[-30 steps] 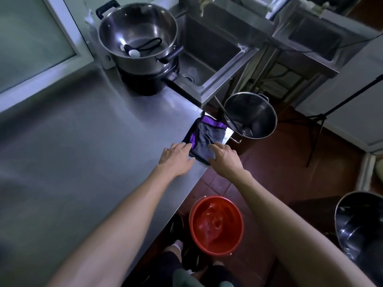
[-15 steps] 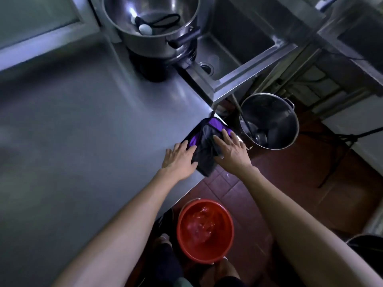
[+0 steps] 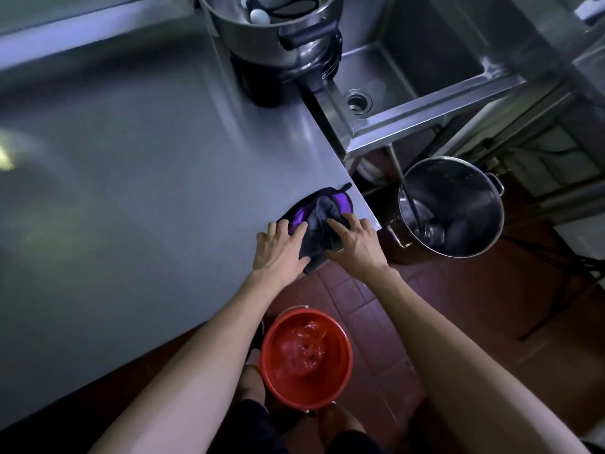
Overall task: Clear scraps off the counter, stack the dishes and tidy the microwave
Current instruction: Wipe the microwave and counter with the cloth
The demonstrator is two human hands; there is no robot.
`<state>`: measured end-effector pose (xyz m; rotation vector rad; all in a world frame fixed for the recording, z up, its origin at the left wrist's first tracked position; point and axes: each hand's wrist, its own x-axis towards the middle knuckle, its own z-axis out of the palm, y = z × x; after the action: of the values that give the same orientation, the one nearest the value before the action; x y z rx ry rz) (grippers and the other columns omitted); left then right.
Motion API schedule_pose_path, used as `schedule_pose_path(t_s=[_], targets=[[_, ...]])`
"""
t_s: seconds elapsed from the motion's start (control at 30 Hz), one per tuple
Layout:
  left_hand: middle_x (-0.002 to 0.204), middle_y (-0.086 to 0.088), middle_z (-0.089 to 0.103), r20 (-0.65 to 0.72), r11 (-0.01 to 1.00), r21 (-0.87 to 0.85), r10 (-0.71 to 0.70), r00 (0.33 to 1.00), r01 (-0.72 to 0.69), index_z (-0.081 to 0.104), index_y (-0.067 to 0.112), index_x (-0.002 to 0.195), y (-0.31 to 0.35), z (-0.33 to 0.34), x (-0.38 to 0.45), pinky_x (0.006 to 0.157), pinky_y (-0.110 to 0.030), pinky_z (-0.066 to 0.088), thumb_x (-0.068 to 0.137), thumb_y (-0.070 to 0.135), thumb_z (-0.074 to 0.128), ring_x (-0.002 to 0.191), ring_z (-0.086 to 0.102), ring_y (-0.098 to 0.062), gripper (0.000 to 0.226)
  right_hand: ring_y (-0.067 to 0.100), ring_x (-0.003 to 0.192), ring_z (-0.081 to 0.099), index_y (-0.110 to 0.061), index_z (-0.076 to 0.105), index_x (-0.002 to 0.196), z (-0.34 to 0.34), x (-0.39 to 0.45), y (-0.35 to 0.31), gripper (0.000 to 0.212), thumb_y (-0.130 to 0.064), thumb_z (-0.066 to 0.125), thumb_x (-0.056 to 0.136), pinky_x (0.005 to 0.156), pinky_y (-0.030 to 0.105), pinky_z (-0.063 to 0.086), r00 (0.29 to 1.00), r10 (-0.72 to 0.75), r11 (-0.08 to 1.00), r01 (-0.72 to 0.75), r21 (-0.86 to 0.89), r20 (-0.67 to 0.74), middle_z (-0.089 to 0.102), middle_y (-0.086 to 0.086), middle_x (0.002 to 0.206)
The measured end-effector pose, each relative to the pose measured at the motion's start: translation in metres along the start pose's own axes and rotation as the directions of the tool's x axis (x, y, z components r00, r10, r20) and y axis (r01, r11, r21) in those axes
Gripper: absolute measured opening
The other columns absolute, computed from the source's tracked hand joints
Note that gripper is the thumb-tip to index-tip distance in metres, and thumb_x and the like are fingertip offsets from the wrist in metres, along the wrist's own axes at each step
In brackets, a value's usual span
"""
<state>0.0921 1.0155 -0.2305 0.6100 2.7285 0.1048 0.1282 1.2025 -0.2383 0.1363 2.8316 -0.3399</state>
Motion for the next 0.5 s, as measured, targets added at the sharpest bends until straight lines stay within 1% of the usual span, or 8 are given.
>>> schedule_pose_path(t_s=[0.1,0.17,0.27,0.33,0.4,0.5], targets=[[0.119,-0.010,0.053,-0.027,1.000,-0.010,0.013,1.000,-0.013,0.046,0.027,0.132,0.002,0.001,-0.005,0.089,-0.047,0.042,0.086,0.044,0.066,0.112,0.050,-0.033,0.053,0.039,0.102,0.050,-0.021,0.058,0.133,0.008,-0.011,-0.011,0.057,-0.032,0.072,0.079,0.088,0.047,0.045,0.998,-0.009,0.997,0.014,0.073,-0.067,0.053,0.013,0.127],[0.115,-0.009,0.055,-0.025,1.000,-0.005,0.028,0.999,-0.028,0.048,0.027,0.129,0.001,0.001,-0.009,0.087,-0.046,0.041,0.088,0.038,0.063,0.109,0.053,-0.033,0.045,0.038,0.096,0.051,-0.018,0.063,0.126,0.012,-0.016,-0.018,0.050,-0.026,0.072,0.078,0.084,0.047,0.046,0.995,0.004,0.994,0.006,0.105,-0.098,0.057,0.014,0.118],[0.116,-0.008,0.056,-0.012,0.998,-0.003,0.069,0.998,-0.069,0.048,0.027,0.130,-0.007,-0.004,-0.011,0.088,-0.046,0.039,0.089,0.032,0.061,0.109,0.054,-0.032,0.043,0.038,0.090,0.053,-0.013,0.065,0.118,0.013,-0.021,-0.030,0.046,-0.023,0.072,0.073,0.081,0.046,0.047,0.991,0.036,0.988,-0.016,0.155,-0.125,0.057,0.015,0.106],[0.115,-0.008,0.056,-0.013,0.994,0.009,0.109,0.994,-0.109,0.048,0.027,0.129,-0.016,-0.011,-0.011,0.088,-0.046,0.038,0.090,0.028,0.059,0.108,0.054,-0.031,0.041,0.038,0.086,0.053,-0.009,0.062,0.112,0.012,-0.023,-0.044,0.044,-0.018,0.071,0.069,0.077,0.046,0.047,0.986,0.060,0.975,-0.025,0.222,-0.154,0.056,0.016,0.097],[0.113,-0.009,0.057,-0.012,0.990,0.022,0.141,0.990,-0.141,0.049,0.025,0.128,-0.032,-0.023,-0.011,0.088,-0.044,0.037,0.090,0.024,0.058,0.107,0.054,-0.031,0.039,0.036,0.085,0.053,-0.008,0.059,0.109,0.010,-0.023,-0.067,0.042,-0.013,0.070,0.068,0.074,0.044,0.046,0.978,0.089,0.956,-0.031,0.291,-0.189,0.055,0.015,0.094],[0.114,-0.009,0.056,-0.015,0.990,0.018,0.143,0.990,-0.143,0.048,0.024,0.127,-0.064,-0.045,-0.011,0.091,-0.044,0.037,0.089,0.024,0.058,0.111,0.052,-0.031,0.039,0.035,0.087,0.052,-0.006,0.060,0.109,0.001,-0.015,-0.107,0.039,-0.009,0.071,0.071,0.073,0.043,0.046,0.967,0.087,0.945,-0.004,0.327,-0.240,0.054,0.014,0.094]])
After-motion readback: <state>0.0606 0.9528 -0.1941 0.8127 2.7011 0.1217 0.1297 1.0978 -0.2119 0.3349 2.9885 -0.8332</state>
